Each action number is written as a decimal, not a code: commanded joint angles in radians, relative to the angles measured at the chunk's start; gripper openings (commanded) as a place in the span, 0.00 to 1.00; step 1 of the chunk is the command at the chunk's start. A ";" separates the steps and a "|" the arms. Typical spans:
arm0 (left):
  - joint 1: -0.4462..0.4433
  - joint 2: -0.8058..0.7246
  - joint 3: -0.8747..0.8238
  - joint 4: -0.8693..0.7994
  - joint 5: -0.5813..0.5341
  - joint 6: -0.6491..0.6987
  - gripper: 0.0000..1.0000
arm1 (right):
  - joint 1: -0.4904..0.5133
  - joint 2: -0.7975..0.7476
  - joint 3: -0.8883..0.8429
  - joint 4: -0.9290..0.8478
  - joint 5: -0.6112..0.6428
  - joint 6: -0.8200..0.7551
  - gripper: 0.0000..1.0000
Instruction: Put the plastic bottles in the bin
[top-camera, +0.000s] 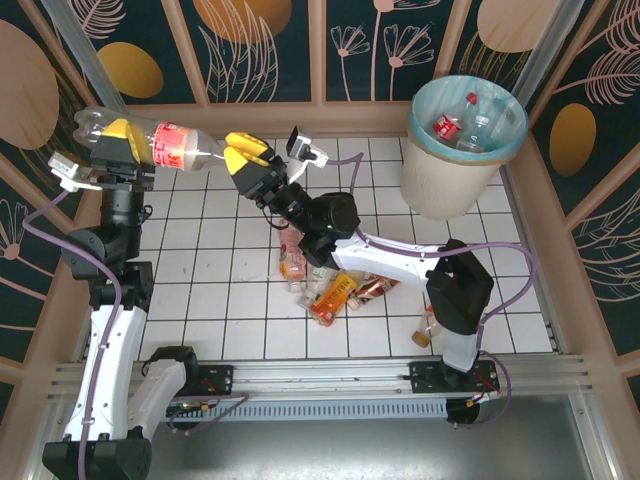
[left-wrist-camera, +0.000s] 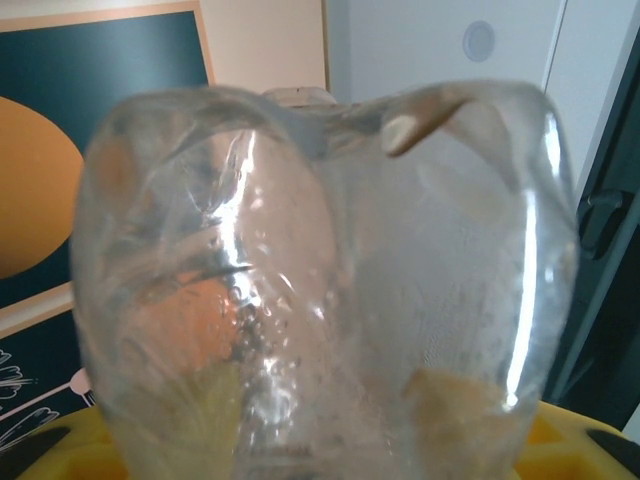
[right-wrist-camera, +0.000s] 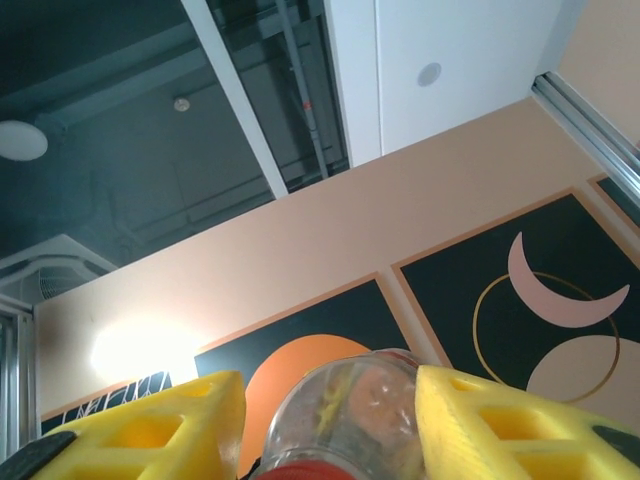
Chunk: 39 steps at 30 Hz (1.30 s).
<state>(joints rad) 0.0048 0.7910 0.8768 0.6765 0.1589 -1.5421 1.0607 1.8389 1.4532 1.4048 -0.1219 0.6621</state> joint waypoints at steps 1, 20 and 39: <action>0.002 -0.023 0.002 0.043 -0.015 -0.002 0.48 | 0.018 0.016 0.041 0.000 0.054 -0.009 0.49; 0.001 -0.114 -0.008 -0.145 -0.061 0.132 0.92 | 0.024 -0.110 -0.003 -0.215 0.261 -0.173 0.00; 0.001 0.027 0.234 -0.647 0.175 0.688 0.82 | -0.349 -0.382 0.686 -1.731 0.563 -0.618 0.00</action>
<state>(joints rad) 0.0040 0.7731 1.0431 0.1345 0.2005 -1.0149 0.7517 1.4437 1.9583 0.0364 0.3202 0.1398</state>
